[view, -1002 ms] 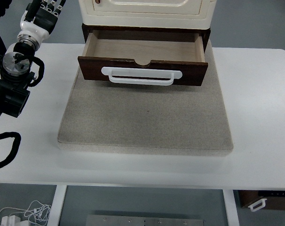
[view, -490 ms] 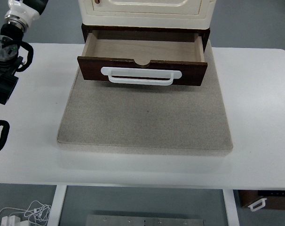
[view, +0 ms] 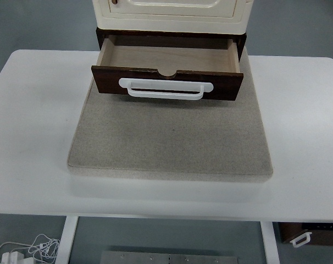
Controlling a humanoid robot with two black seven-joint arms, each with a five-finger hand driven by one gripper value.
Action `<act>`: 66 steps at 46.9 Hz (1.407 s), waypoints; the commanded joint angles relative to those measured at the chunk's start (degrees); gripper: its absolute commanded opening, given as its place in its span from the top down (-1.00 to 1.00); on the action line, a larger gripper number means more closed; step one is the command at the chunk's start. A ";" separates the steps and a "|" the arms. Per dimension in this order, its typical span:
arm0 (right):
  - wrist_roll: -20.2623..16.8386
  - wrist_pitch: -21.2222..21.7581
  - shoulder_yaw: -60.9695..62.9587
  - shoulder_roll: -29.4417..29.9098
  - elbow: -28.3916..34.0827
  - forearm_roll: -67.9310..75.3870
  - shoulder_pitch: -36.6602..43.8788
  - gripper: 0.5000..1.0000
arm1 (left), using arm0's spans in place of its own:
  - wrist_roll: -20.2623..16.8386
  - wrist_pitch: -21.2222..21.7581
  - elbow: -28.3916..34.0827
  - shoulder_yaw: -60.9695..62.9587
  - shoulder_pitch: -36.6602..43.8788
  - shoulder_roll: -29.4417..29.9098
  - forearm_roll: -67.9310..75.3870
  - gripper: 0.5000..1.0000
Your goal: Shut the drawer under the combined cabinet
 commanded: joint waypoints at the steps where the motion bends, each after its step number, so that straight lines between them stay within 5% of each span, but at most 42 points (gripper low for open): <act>1: 0.00 0.00 0.00 0.00 0.00 0.00 0.01 -0.81 | -0.06 0.62 -4.22 0.00 -0.92 1.99 0.72 -1.00; 16: 0.00 0.00 0.00 0.00 0.00 0.00 0.01 -0.81 | 0.03 0.80 -19.69 0.00 -2.33 5.24 8.46 -1.00; 36: 0.00 0.00 0.00 0.00 0.00 0.00 0.01 -0.81 | 1.96 6.68 -38.85 8.25 -3.38 3.84 18.66 -1.00; 66: 0.00 0.00 0.00 0.00 0.00 0.00 0.01 -0.81 | 3.98 7.56 -49.32 32.95 -12.53 -0.37 24.71 -1.00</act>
